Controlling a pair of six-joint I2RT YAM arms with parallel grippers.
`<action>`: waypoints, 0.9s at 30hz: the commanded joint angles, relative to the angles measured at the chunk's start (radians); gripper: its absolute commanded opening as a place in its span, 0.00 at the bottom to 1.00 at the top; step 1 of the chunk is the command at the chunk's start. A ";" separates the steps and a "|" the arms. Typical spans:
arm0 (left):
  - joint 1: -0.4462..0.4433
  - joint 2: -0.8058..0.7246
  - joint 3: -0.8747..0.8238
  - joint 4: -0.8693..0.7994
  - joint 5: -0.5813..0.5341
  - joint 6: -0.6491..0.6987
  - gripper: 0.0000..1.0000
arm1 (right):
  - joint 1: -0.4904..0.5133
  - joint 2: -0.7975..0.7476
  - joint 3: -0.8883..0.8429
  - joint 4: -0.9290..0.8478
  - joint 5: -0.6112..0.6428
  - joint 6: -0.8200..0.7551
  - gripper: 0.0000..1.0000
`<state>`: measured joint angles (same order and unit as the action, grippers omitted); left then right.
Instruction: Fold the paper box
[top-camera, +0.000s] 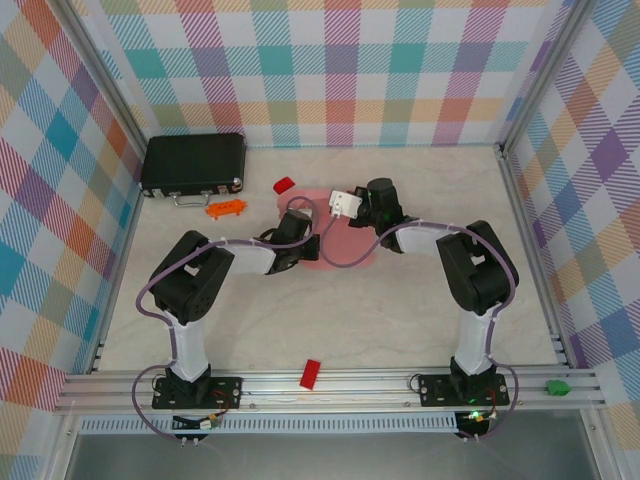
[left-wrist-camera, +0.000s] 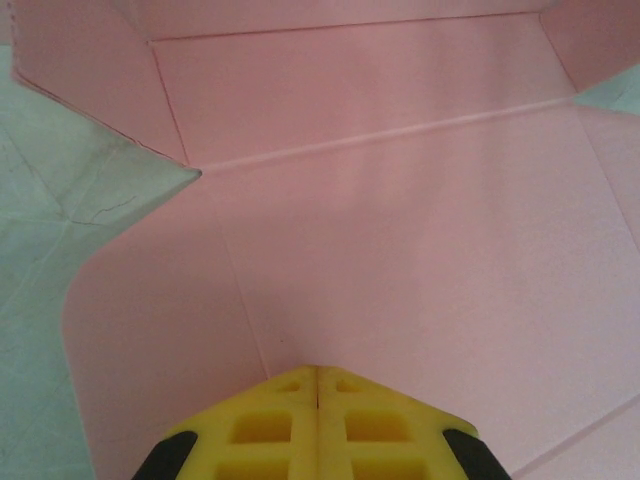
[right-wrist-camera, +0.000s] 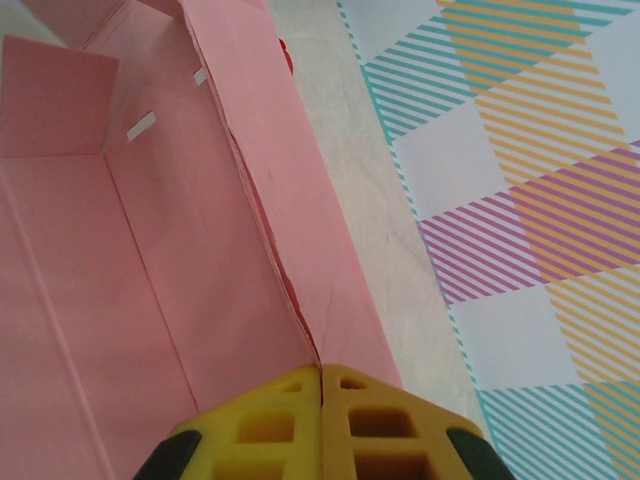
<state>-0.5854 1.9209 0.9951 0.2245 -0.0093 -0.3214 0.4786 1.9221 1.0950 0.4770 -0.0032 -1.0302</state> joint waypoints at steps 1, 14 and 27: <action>0.004 -0.026 -0.047 -0.038 0.019 -0.001 0.04 | 0.009 0.012 -0.038 0.022 0.012 -0.021 0.05; 0.004 -0.125 -0.103 -0.017 0.023 -0.006 0.21 | 0.013 0.014 -0.080 0.099 0.061 -0.046 0.05; 0.035 -0.290 -0.167 -0.069 -0.006 -0.030 0.26 | 0.015 0.023 -0.092 0.178 0.095 -0.084 0.05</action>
<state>-0.5739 1.7023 0.8444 0.1829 0.0055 -0.3298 0.4885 1.9224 1.0245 0.6155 0.0792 -1.0954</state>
